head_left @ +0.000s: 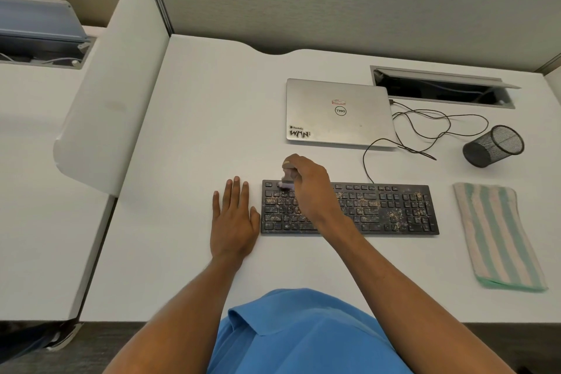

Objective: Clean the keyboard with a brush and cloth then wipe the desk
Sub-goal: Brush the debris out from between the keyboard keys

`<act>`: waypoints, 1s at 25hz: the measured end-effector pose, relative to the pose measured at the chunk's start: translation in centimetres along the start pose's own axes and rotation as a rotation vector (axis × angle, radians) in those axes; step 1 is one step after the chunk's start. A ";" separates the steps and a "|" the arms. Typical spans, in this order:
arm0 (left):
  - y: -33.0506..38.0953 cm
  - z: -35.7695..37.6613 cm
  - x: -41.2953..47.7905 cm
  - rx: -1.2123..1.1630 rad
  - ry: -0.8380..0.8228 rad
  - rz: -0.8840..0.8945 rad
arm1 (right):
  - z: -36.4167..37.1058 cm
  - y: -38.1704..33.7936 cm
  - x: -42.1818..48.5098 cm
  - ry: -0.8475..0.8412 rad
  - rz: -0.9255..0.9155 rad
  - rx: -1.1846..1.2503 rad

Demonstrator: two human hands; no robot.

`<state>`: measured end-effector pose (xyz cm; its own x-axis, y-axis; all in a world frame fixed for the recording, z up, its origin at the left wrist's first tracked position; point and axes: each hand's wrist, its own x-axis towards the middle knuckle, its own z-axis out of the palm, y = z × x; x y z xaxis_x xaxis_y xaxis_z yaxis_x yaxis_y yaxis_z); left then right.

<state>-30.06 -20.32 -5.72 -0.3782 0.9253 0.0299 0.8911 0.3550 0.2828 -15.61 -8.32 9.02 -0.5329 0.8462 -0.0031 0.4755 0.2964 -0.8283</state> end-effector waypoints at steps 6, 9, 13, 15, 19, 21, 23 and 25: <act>0.0 0.0 0.0 -0.006 0.000 0.000 | 0.5 -0.1 -0.3 -0.059 -0.055 -0.047; -0.1 0.0 0.0 -0.001 -0.002 0.000 | 0.2 0.2 -0.2 0.017 0.052 0.044; 0.0 0.1 0.0 -0.007 -0.002 -0.002 | 0.1 -1.1 0.1 0.175 0.051 0.047; -0.1 0.1 0.0 -0.010 0.001 -0.002 | 0.5 -0.9 0.3 0.178 0.047 0.022; 0.0 0.1 0.0 -0.001 0.000 0.002 | 0.8 -0.1 0.2 0.155 0.096 -0.047; 0.0 0.1 0.0 0.001 -0.002 0.000 | 0.2 -0.6 0.1 0.154 0.122 -0.009; 0.0 0.1 0.0 0.002 -0.005 0.001 | 0.0 -1.1 0.1 0.172 0.110 0.033; 0.0 0.1 0.1 0.003 -0.009 -0.003 | 0.1 -1.1 0.1 0.179 0.095 0.027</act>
<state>-30.09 -20.25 -5.83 -0.3788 0.9252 0.0208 0.8906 0.3584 0.2800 -16.29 -8.60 9.87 -0.3519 0.9359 0.0157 0.4979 0.2014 -0.8435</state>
